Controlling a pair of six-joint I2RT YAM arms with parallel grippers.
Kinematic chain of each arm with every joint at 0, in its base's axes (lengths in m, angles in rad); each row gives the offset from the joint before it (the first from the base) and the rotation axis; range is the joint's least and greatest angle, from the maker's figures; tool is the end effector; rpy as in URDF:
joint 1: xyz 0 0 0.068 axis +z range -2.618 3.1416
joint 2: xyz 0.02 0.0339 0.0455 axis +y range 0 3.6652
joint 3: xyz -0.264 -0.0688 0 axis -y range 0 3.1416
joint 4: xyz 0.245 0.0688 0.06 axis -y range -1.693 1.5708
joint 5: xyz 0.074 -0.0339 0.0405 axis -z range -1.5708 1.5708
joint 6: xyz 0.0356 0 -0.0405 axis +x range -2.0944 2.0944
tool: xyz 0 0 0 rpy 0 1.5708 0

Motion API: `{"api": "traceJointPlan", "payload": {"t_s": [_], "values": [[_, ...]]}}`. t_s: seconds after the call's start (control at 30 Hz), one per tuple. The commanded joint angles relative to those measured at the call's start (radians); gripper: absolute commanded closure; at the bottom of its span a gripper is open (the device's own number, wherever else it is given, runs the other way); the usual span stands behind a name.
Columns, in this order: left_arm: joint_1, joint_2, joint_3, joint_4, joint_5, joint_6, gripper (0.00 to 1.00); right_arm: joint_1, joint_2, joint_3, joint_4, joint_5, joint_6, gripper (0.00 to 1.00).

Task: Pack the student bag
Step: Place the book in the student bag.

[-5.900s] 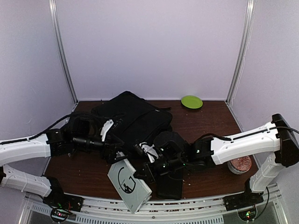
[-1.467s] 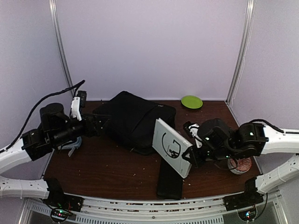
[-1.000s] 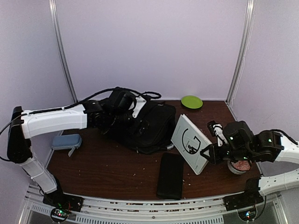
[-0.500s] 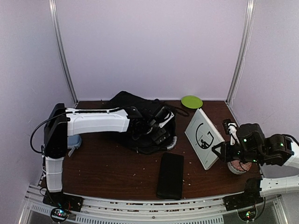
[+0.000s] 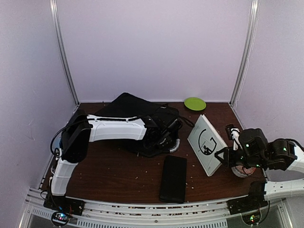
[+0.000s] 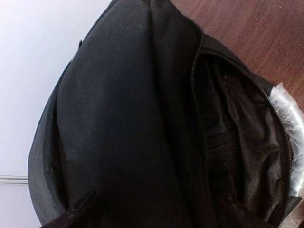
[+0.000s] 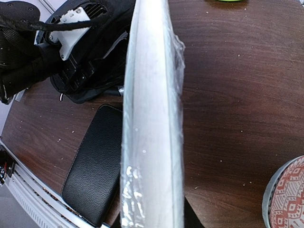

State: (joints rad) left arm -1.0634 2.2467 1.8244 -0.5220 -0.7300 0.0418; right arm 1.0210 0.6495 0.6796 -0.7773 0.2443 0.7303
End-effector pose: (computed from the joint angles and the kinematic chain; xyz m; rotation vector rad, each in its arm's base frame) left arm 0.2599 -0.4186 0.1923 0.9358 2.0433 0.3903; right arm 0.0766 0.1084 0.2667 -0.2173 2.3607 0.6079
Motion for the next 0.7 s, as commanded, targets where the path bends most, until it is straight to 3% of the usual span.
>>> {"api": "traceJointPlan", "payload": {"t_s": [0.0,0.2,0.33,0.67], "values": [[0.000,-0.051,-0.007,-0.004,-0.087,-0.038,0.25,-0.004,0.005,0.006,0.185,-0.036,0.009,1.00],[0.000,-0.239,-0.119,0.065,-0.041,-0.073,0.70,-0.012,0.058,0.000,0.328,-0.162,0.055,1.00],[0.000,-0.339,-0.150,0.063,0.005,-0.115,1.00,-0.027,0.109,-0.051,0.540,-0.318,0.168,1.00],[0.000,-0.504,-0.324,0.128,0.111,-0.215,1.00,-0.109,0.217,-0.183,1.009,-0.442,0.441,1.00]]}}
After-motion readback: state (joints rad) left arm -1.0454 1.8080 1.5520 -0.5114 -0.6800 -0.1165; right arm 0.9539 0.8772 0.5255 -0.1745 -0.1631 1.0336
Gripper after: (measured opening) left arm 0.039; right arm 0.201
